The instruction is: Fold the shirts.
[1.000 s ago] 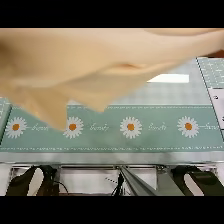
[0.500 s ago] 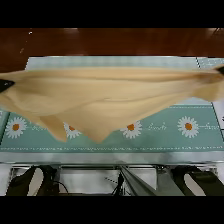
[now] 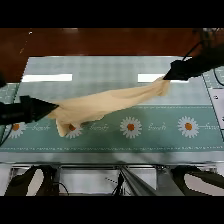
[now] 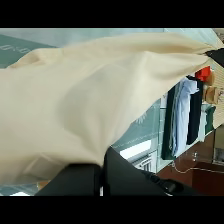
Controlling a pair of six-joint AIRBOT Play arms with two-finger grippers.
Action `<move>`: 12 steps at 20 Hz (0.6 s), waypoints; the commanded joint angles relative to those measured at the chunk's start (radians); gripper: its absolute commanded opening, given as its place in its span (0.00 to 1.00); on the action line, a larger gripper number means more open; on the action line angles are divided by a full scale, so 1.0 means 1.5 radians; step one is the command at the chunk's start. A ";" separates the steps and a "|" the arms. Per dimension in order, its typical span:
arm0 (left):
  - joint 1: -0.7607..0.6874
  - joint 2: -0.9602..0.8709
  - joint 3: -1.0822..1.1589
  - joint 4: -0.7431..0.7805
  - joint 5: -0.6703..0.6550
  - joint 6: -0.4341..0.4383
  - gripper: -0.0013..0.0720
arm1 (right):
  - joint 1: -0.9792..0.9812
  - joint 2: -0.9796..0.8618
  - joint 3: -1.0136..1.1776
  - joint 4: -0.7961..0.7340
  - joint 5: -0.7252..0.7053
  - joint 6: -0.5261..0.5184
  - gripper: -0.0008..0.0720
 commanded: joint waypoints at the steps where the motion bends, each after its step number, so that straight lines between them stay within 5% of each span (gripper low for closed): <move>1: -0.078 -0.026 -0.124 0.000 0.175 0.053 0.05 | 0.001 -0.095 0.001 0.010 -0.074 -0.013 0.05; 6: -0.185 -0.118 -0.153 0.000 0.344 0.092 0.05 | 0.001 -0.149 0.001 -0.005 -0.248 0.023 0.05; 12: -0.249 -0.233 -0.153 -0.003 0.460 0.092 0.05 | 0.001 -0.199 0.001 -0.005 -0.289 0.070 0.05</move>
